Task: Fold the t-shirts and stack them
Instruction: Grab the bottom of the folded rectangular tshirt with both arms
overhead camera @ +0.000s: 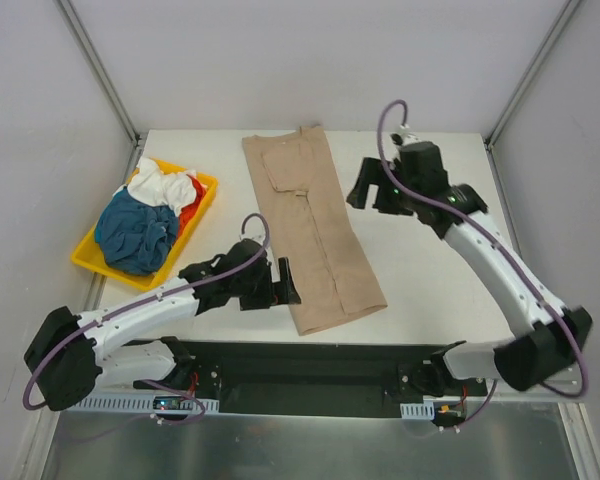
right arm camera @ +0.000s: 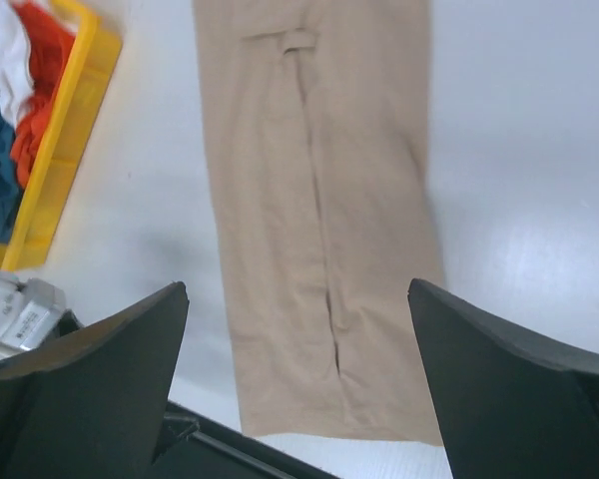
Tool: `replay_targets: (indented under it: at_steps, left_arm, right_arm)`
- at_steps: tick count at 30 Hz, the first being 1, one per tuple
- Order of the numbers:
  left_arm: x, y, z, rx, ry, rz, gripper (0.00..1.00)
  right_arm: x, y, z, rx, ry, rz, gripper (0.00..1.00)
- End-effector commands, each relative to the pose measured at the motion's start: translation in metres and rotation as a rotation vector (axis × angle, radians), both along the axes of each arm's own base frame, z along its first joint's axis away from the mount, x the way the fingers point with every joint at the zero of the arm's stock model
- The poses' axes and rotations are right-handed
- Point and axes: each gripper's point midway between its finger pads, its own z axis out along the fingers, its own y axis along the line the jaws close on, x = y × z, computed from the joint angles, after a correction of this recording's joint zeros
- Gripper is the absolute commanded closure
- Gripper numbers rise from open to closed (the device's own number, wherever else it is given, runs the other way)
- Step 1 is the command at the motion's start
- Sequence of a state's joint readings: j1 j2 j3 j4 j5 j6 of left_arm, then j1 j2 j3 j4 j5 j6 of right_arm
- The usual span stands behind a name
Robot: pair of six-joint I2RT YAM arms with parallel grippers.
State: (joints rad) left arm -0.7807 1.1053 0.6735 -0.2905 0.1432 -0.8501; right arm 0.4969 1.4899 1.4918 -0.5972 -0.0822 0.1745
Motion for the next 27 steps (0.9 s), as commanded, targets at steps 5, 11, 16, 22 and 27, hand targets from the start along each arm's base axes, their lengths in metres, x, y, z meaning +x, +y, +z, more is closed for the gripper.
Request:
replay_targets:
  at_steps: [5,11,16,22,27]
  left_arm:
    - [-0.042,-0.023,-0.037,-0.012,0.104,0.057,0.27]
    - [-0.045,-0.036,-0.053,-0.008,0.121,0.083,0.42]
    - [-0.045,-0.047,-0.059,0.001,0.127,0.052,0.48]
    - [-0.052,-0.05,-0.071,0.031,0.165,0.015,0.76]
    - [-0.057,-0.048,-0.074,0.038,0.187,0.001,0.95]
  right_arm:
    - [-0.049,-0.098,-0.053,0.059,0.063,-0.293,0.03]
    - [-0.078,-0.116,-0.089,-0.02,0.123,-0.317,0.03]
    - [-0.085,-0.113,-0.102,-0.011,0.161,-0.305,0.01]
    - [-0.094,-0.117,-0.116,-0.048,0.204,-0.295,0.01]
    - [-0.103,-0.12,-0.132,-0.073,0.245,-0.291,0.01]
